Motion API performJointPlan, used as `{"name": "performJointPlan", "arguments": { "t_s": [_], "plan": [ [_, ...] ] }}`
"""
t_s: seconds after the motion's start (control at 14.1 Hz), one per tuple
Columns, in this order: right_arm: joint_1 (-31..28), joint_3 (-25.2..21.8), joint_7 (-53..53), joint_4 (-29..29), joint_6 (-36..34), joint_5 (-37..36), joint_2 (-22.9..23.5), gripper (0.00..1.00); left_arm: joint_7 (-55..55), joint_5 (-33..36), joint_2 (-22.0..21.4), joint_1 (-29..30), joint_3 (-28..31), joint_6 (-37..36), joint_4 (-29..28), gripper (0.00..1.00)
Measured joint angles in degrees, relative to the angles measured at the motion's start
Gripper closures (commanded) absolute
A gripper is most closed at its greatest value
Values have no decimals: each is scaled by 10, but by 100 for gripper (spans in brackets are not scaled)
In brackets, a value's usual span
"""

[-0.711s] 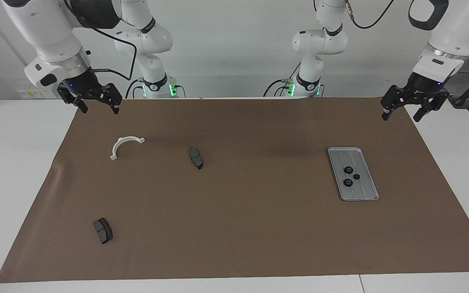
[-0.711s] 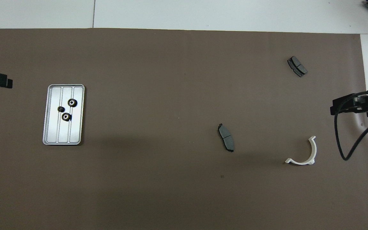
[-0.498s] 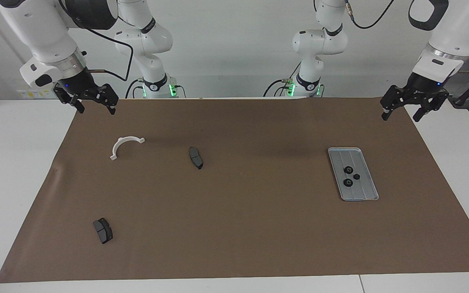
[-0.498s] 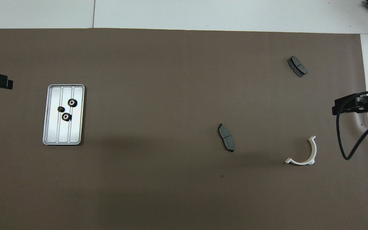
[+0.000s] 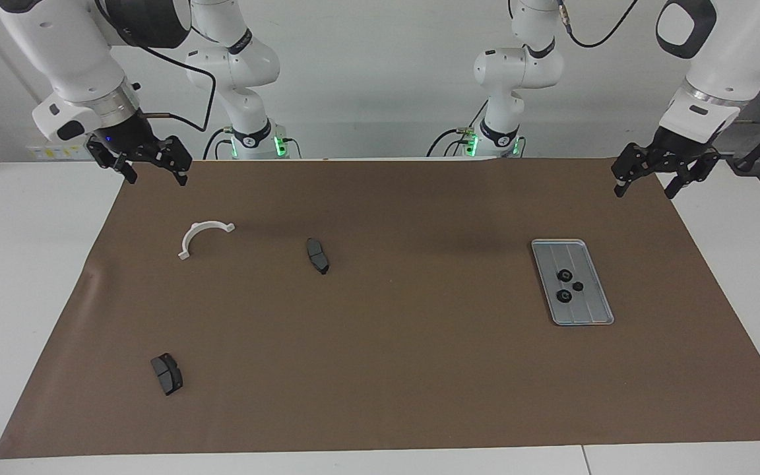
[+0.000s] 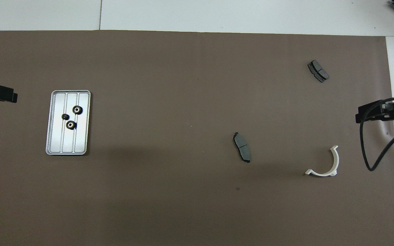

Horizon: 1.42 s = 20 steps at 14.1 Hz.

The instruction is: Place bearing gear from tray to pile

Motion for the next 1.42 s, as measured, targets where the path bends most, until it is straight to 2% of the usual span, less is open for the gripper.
{"name": "performJointPlan", "arguments": {
  "t_s": [0.43, 1.42],
  "plan": [
    [-2, -1, 0, -1, 0, 0, 0, 0, -39, 4, 14, -4, -7, 2, -10, 0],
    [3, 0, 0, -1, 0, 0, 0, 0, -43, 4, 12, -3, -1, 4, -12, 0]
  ]
}}
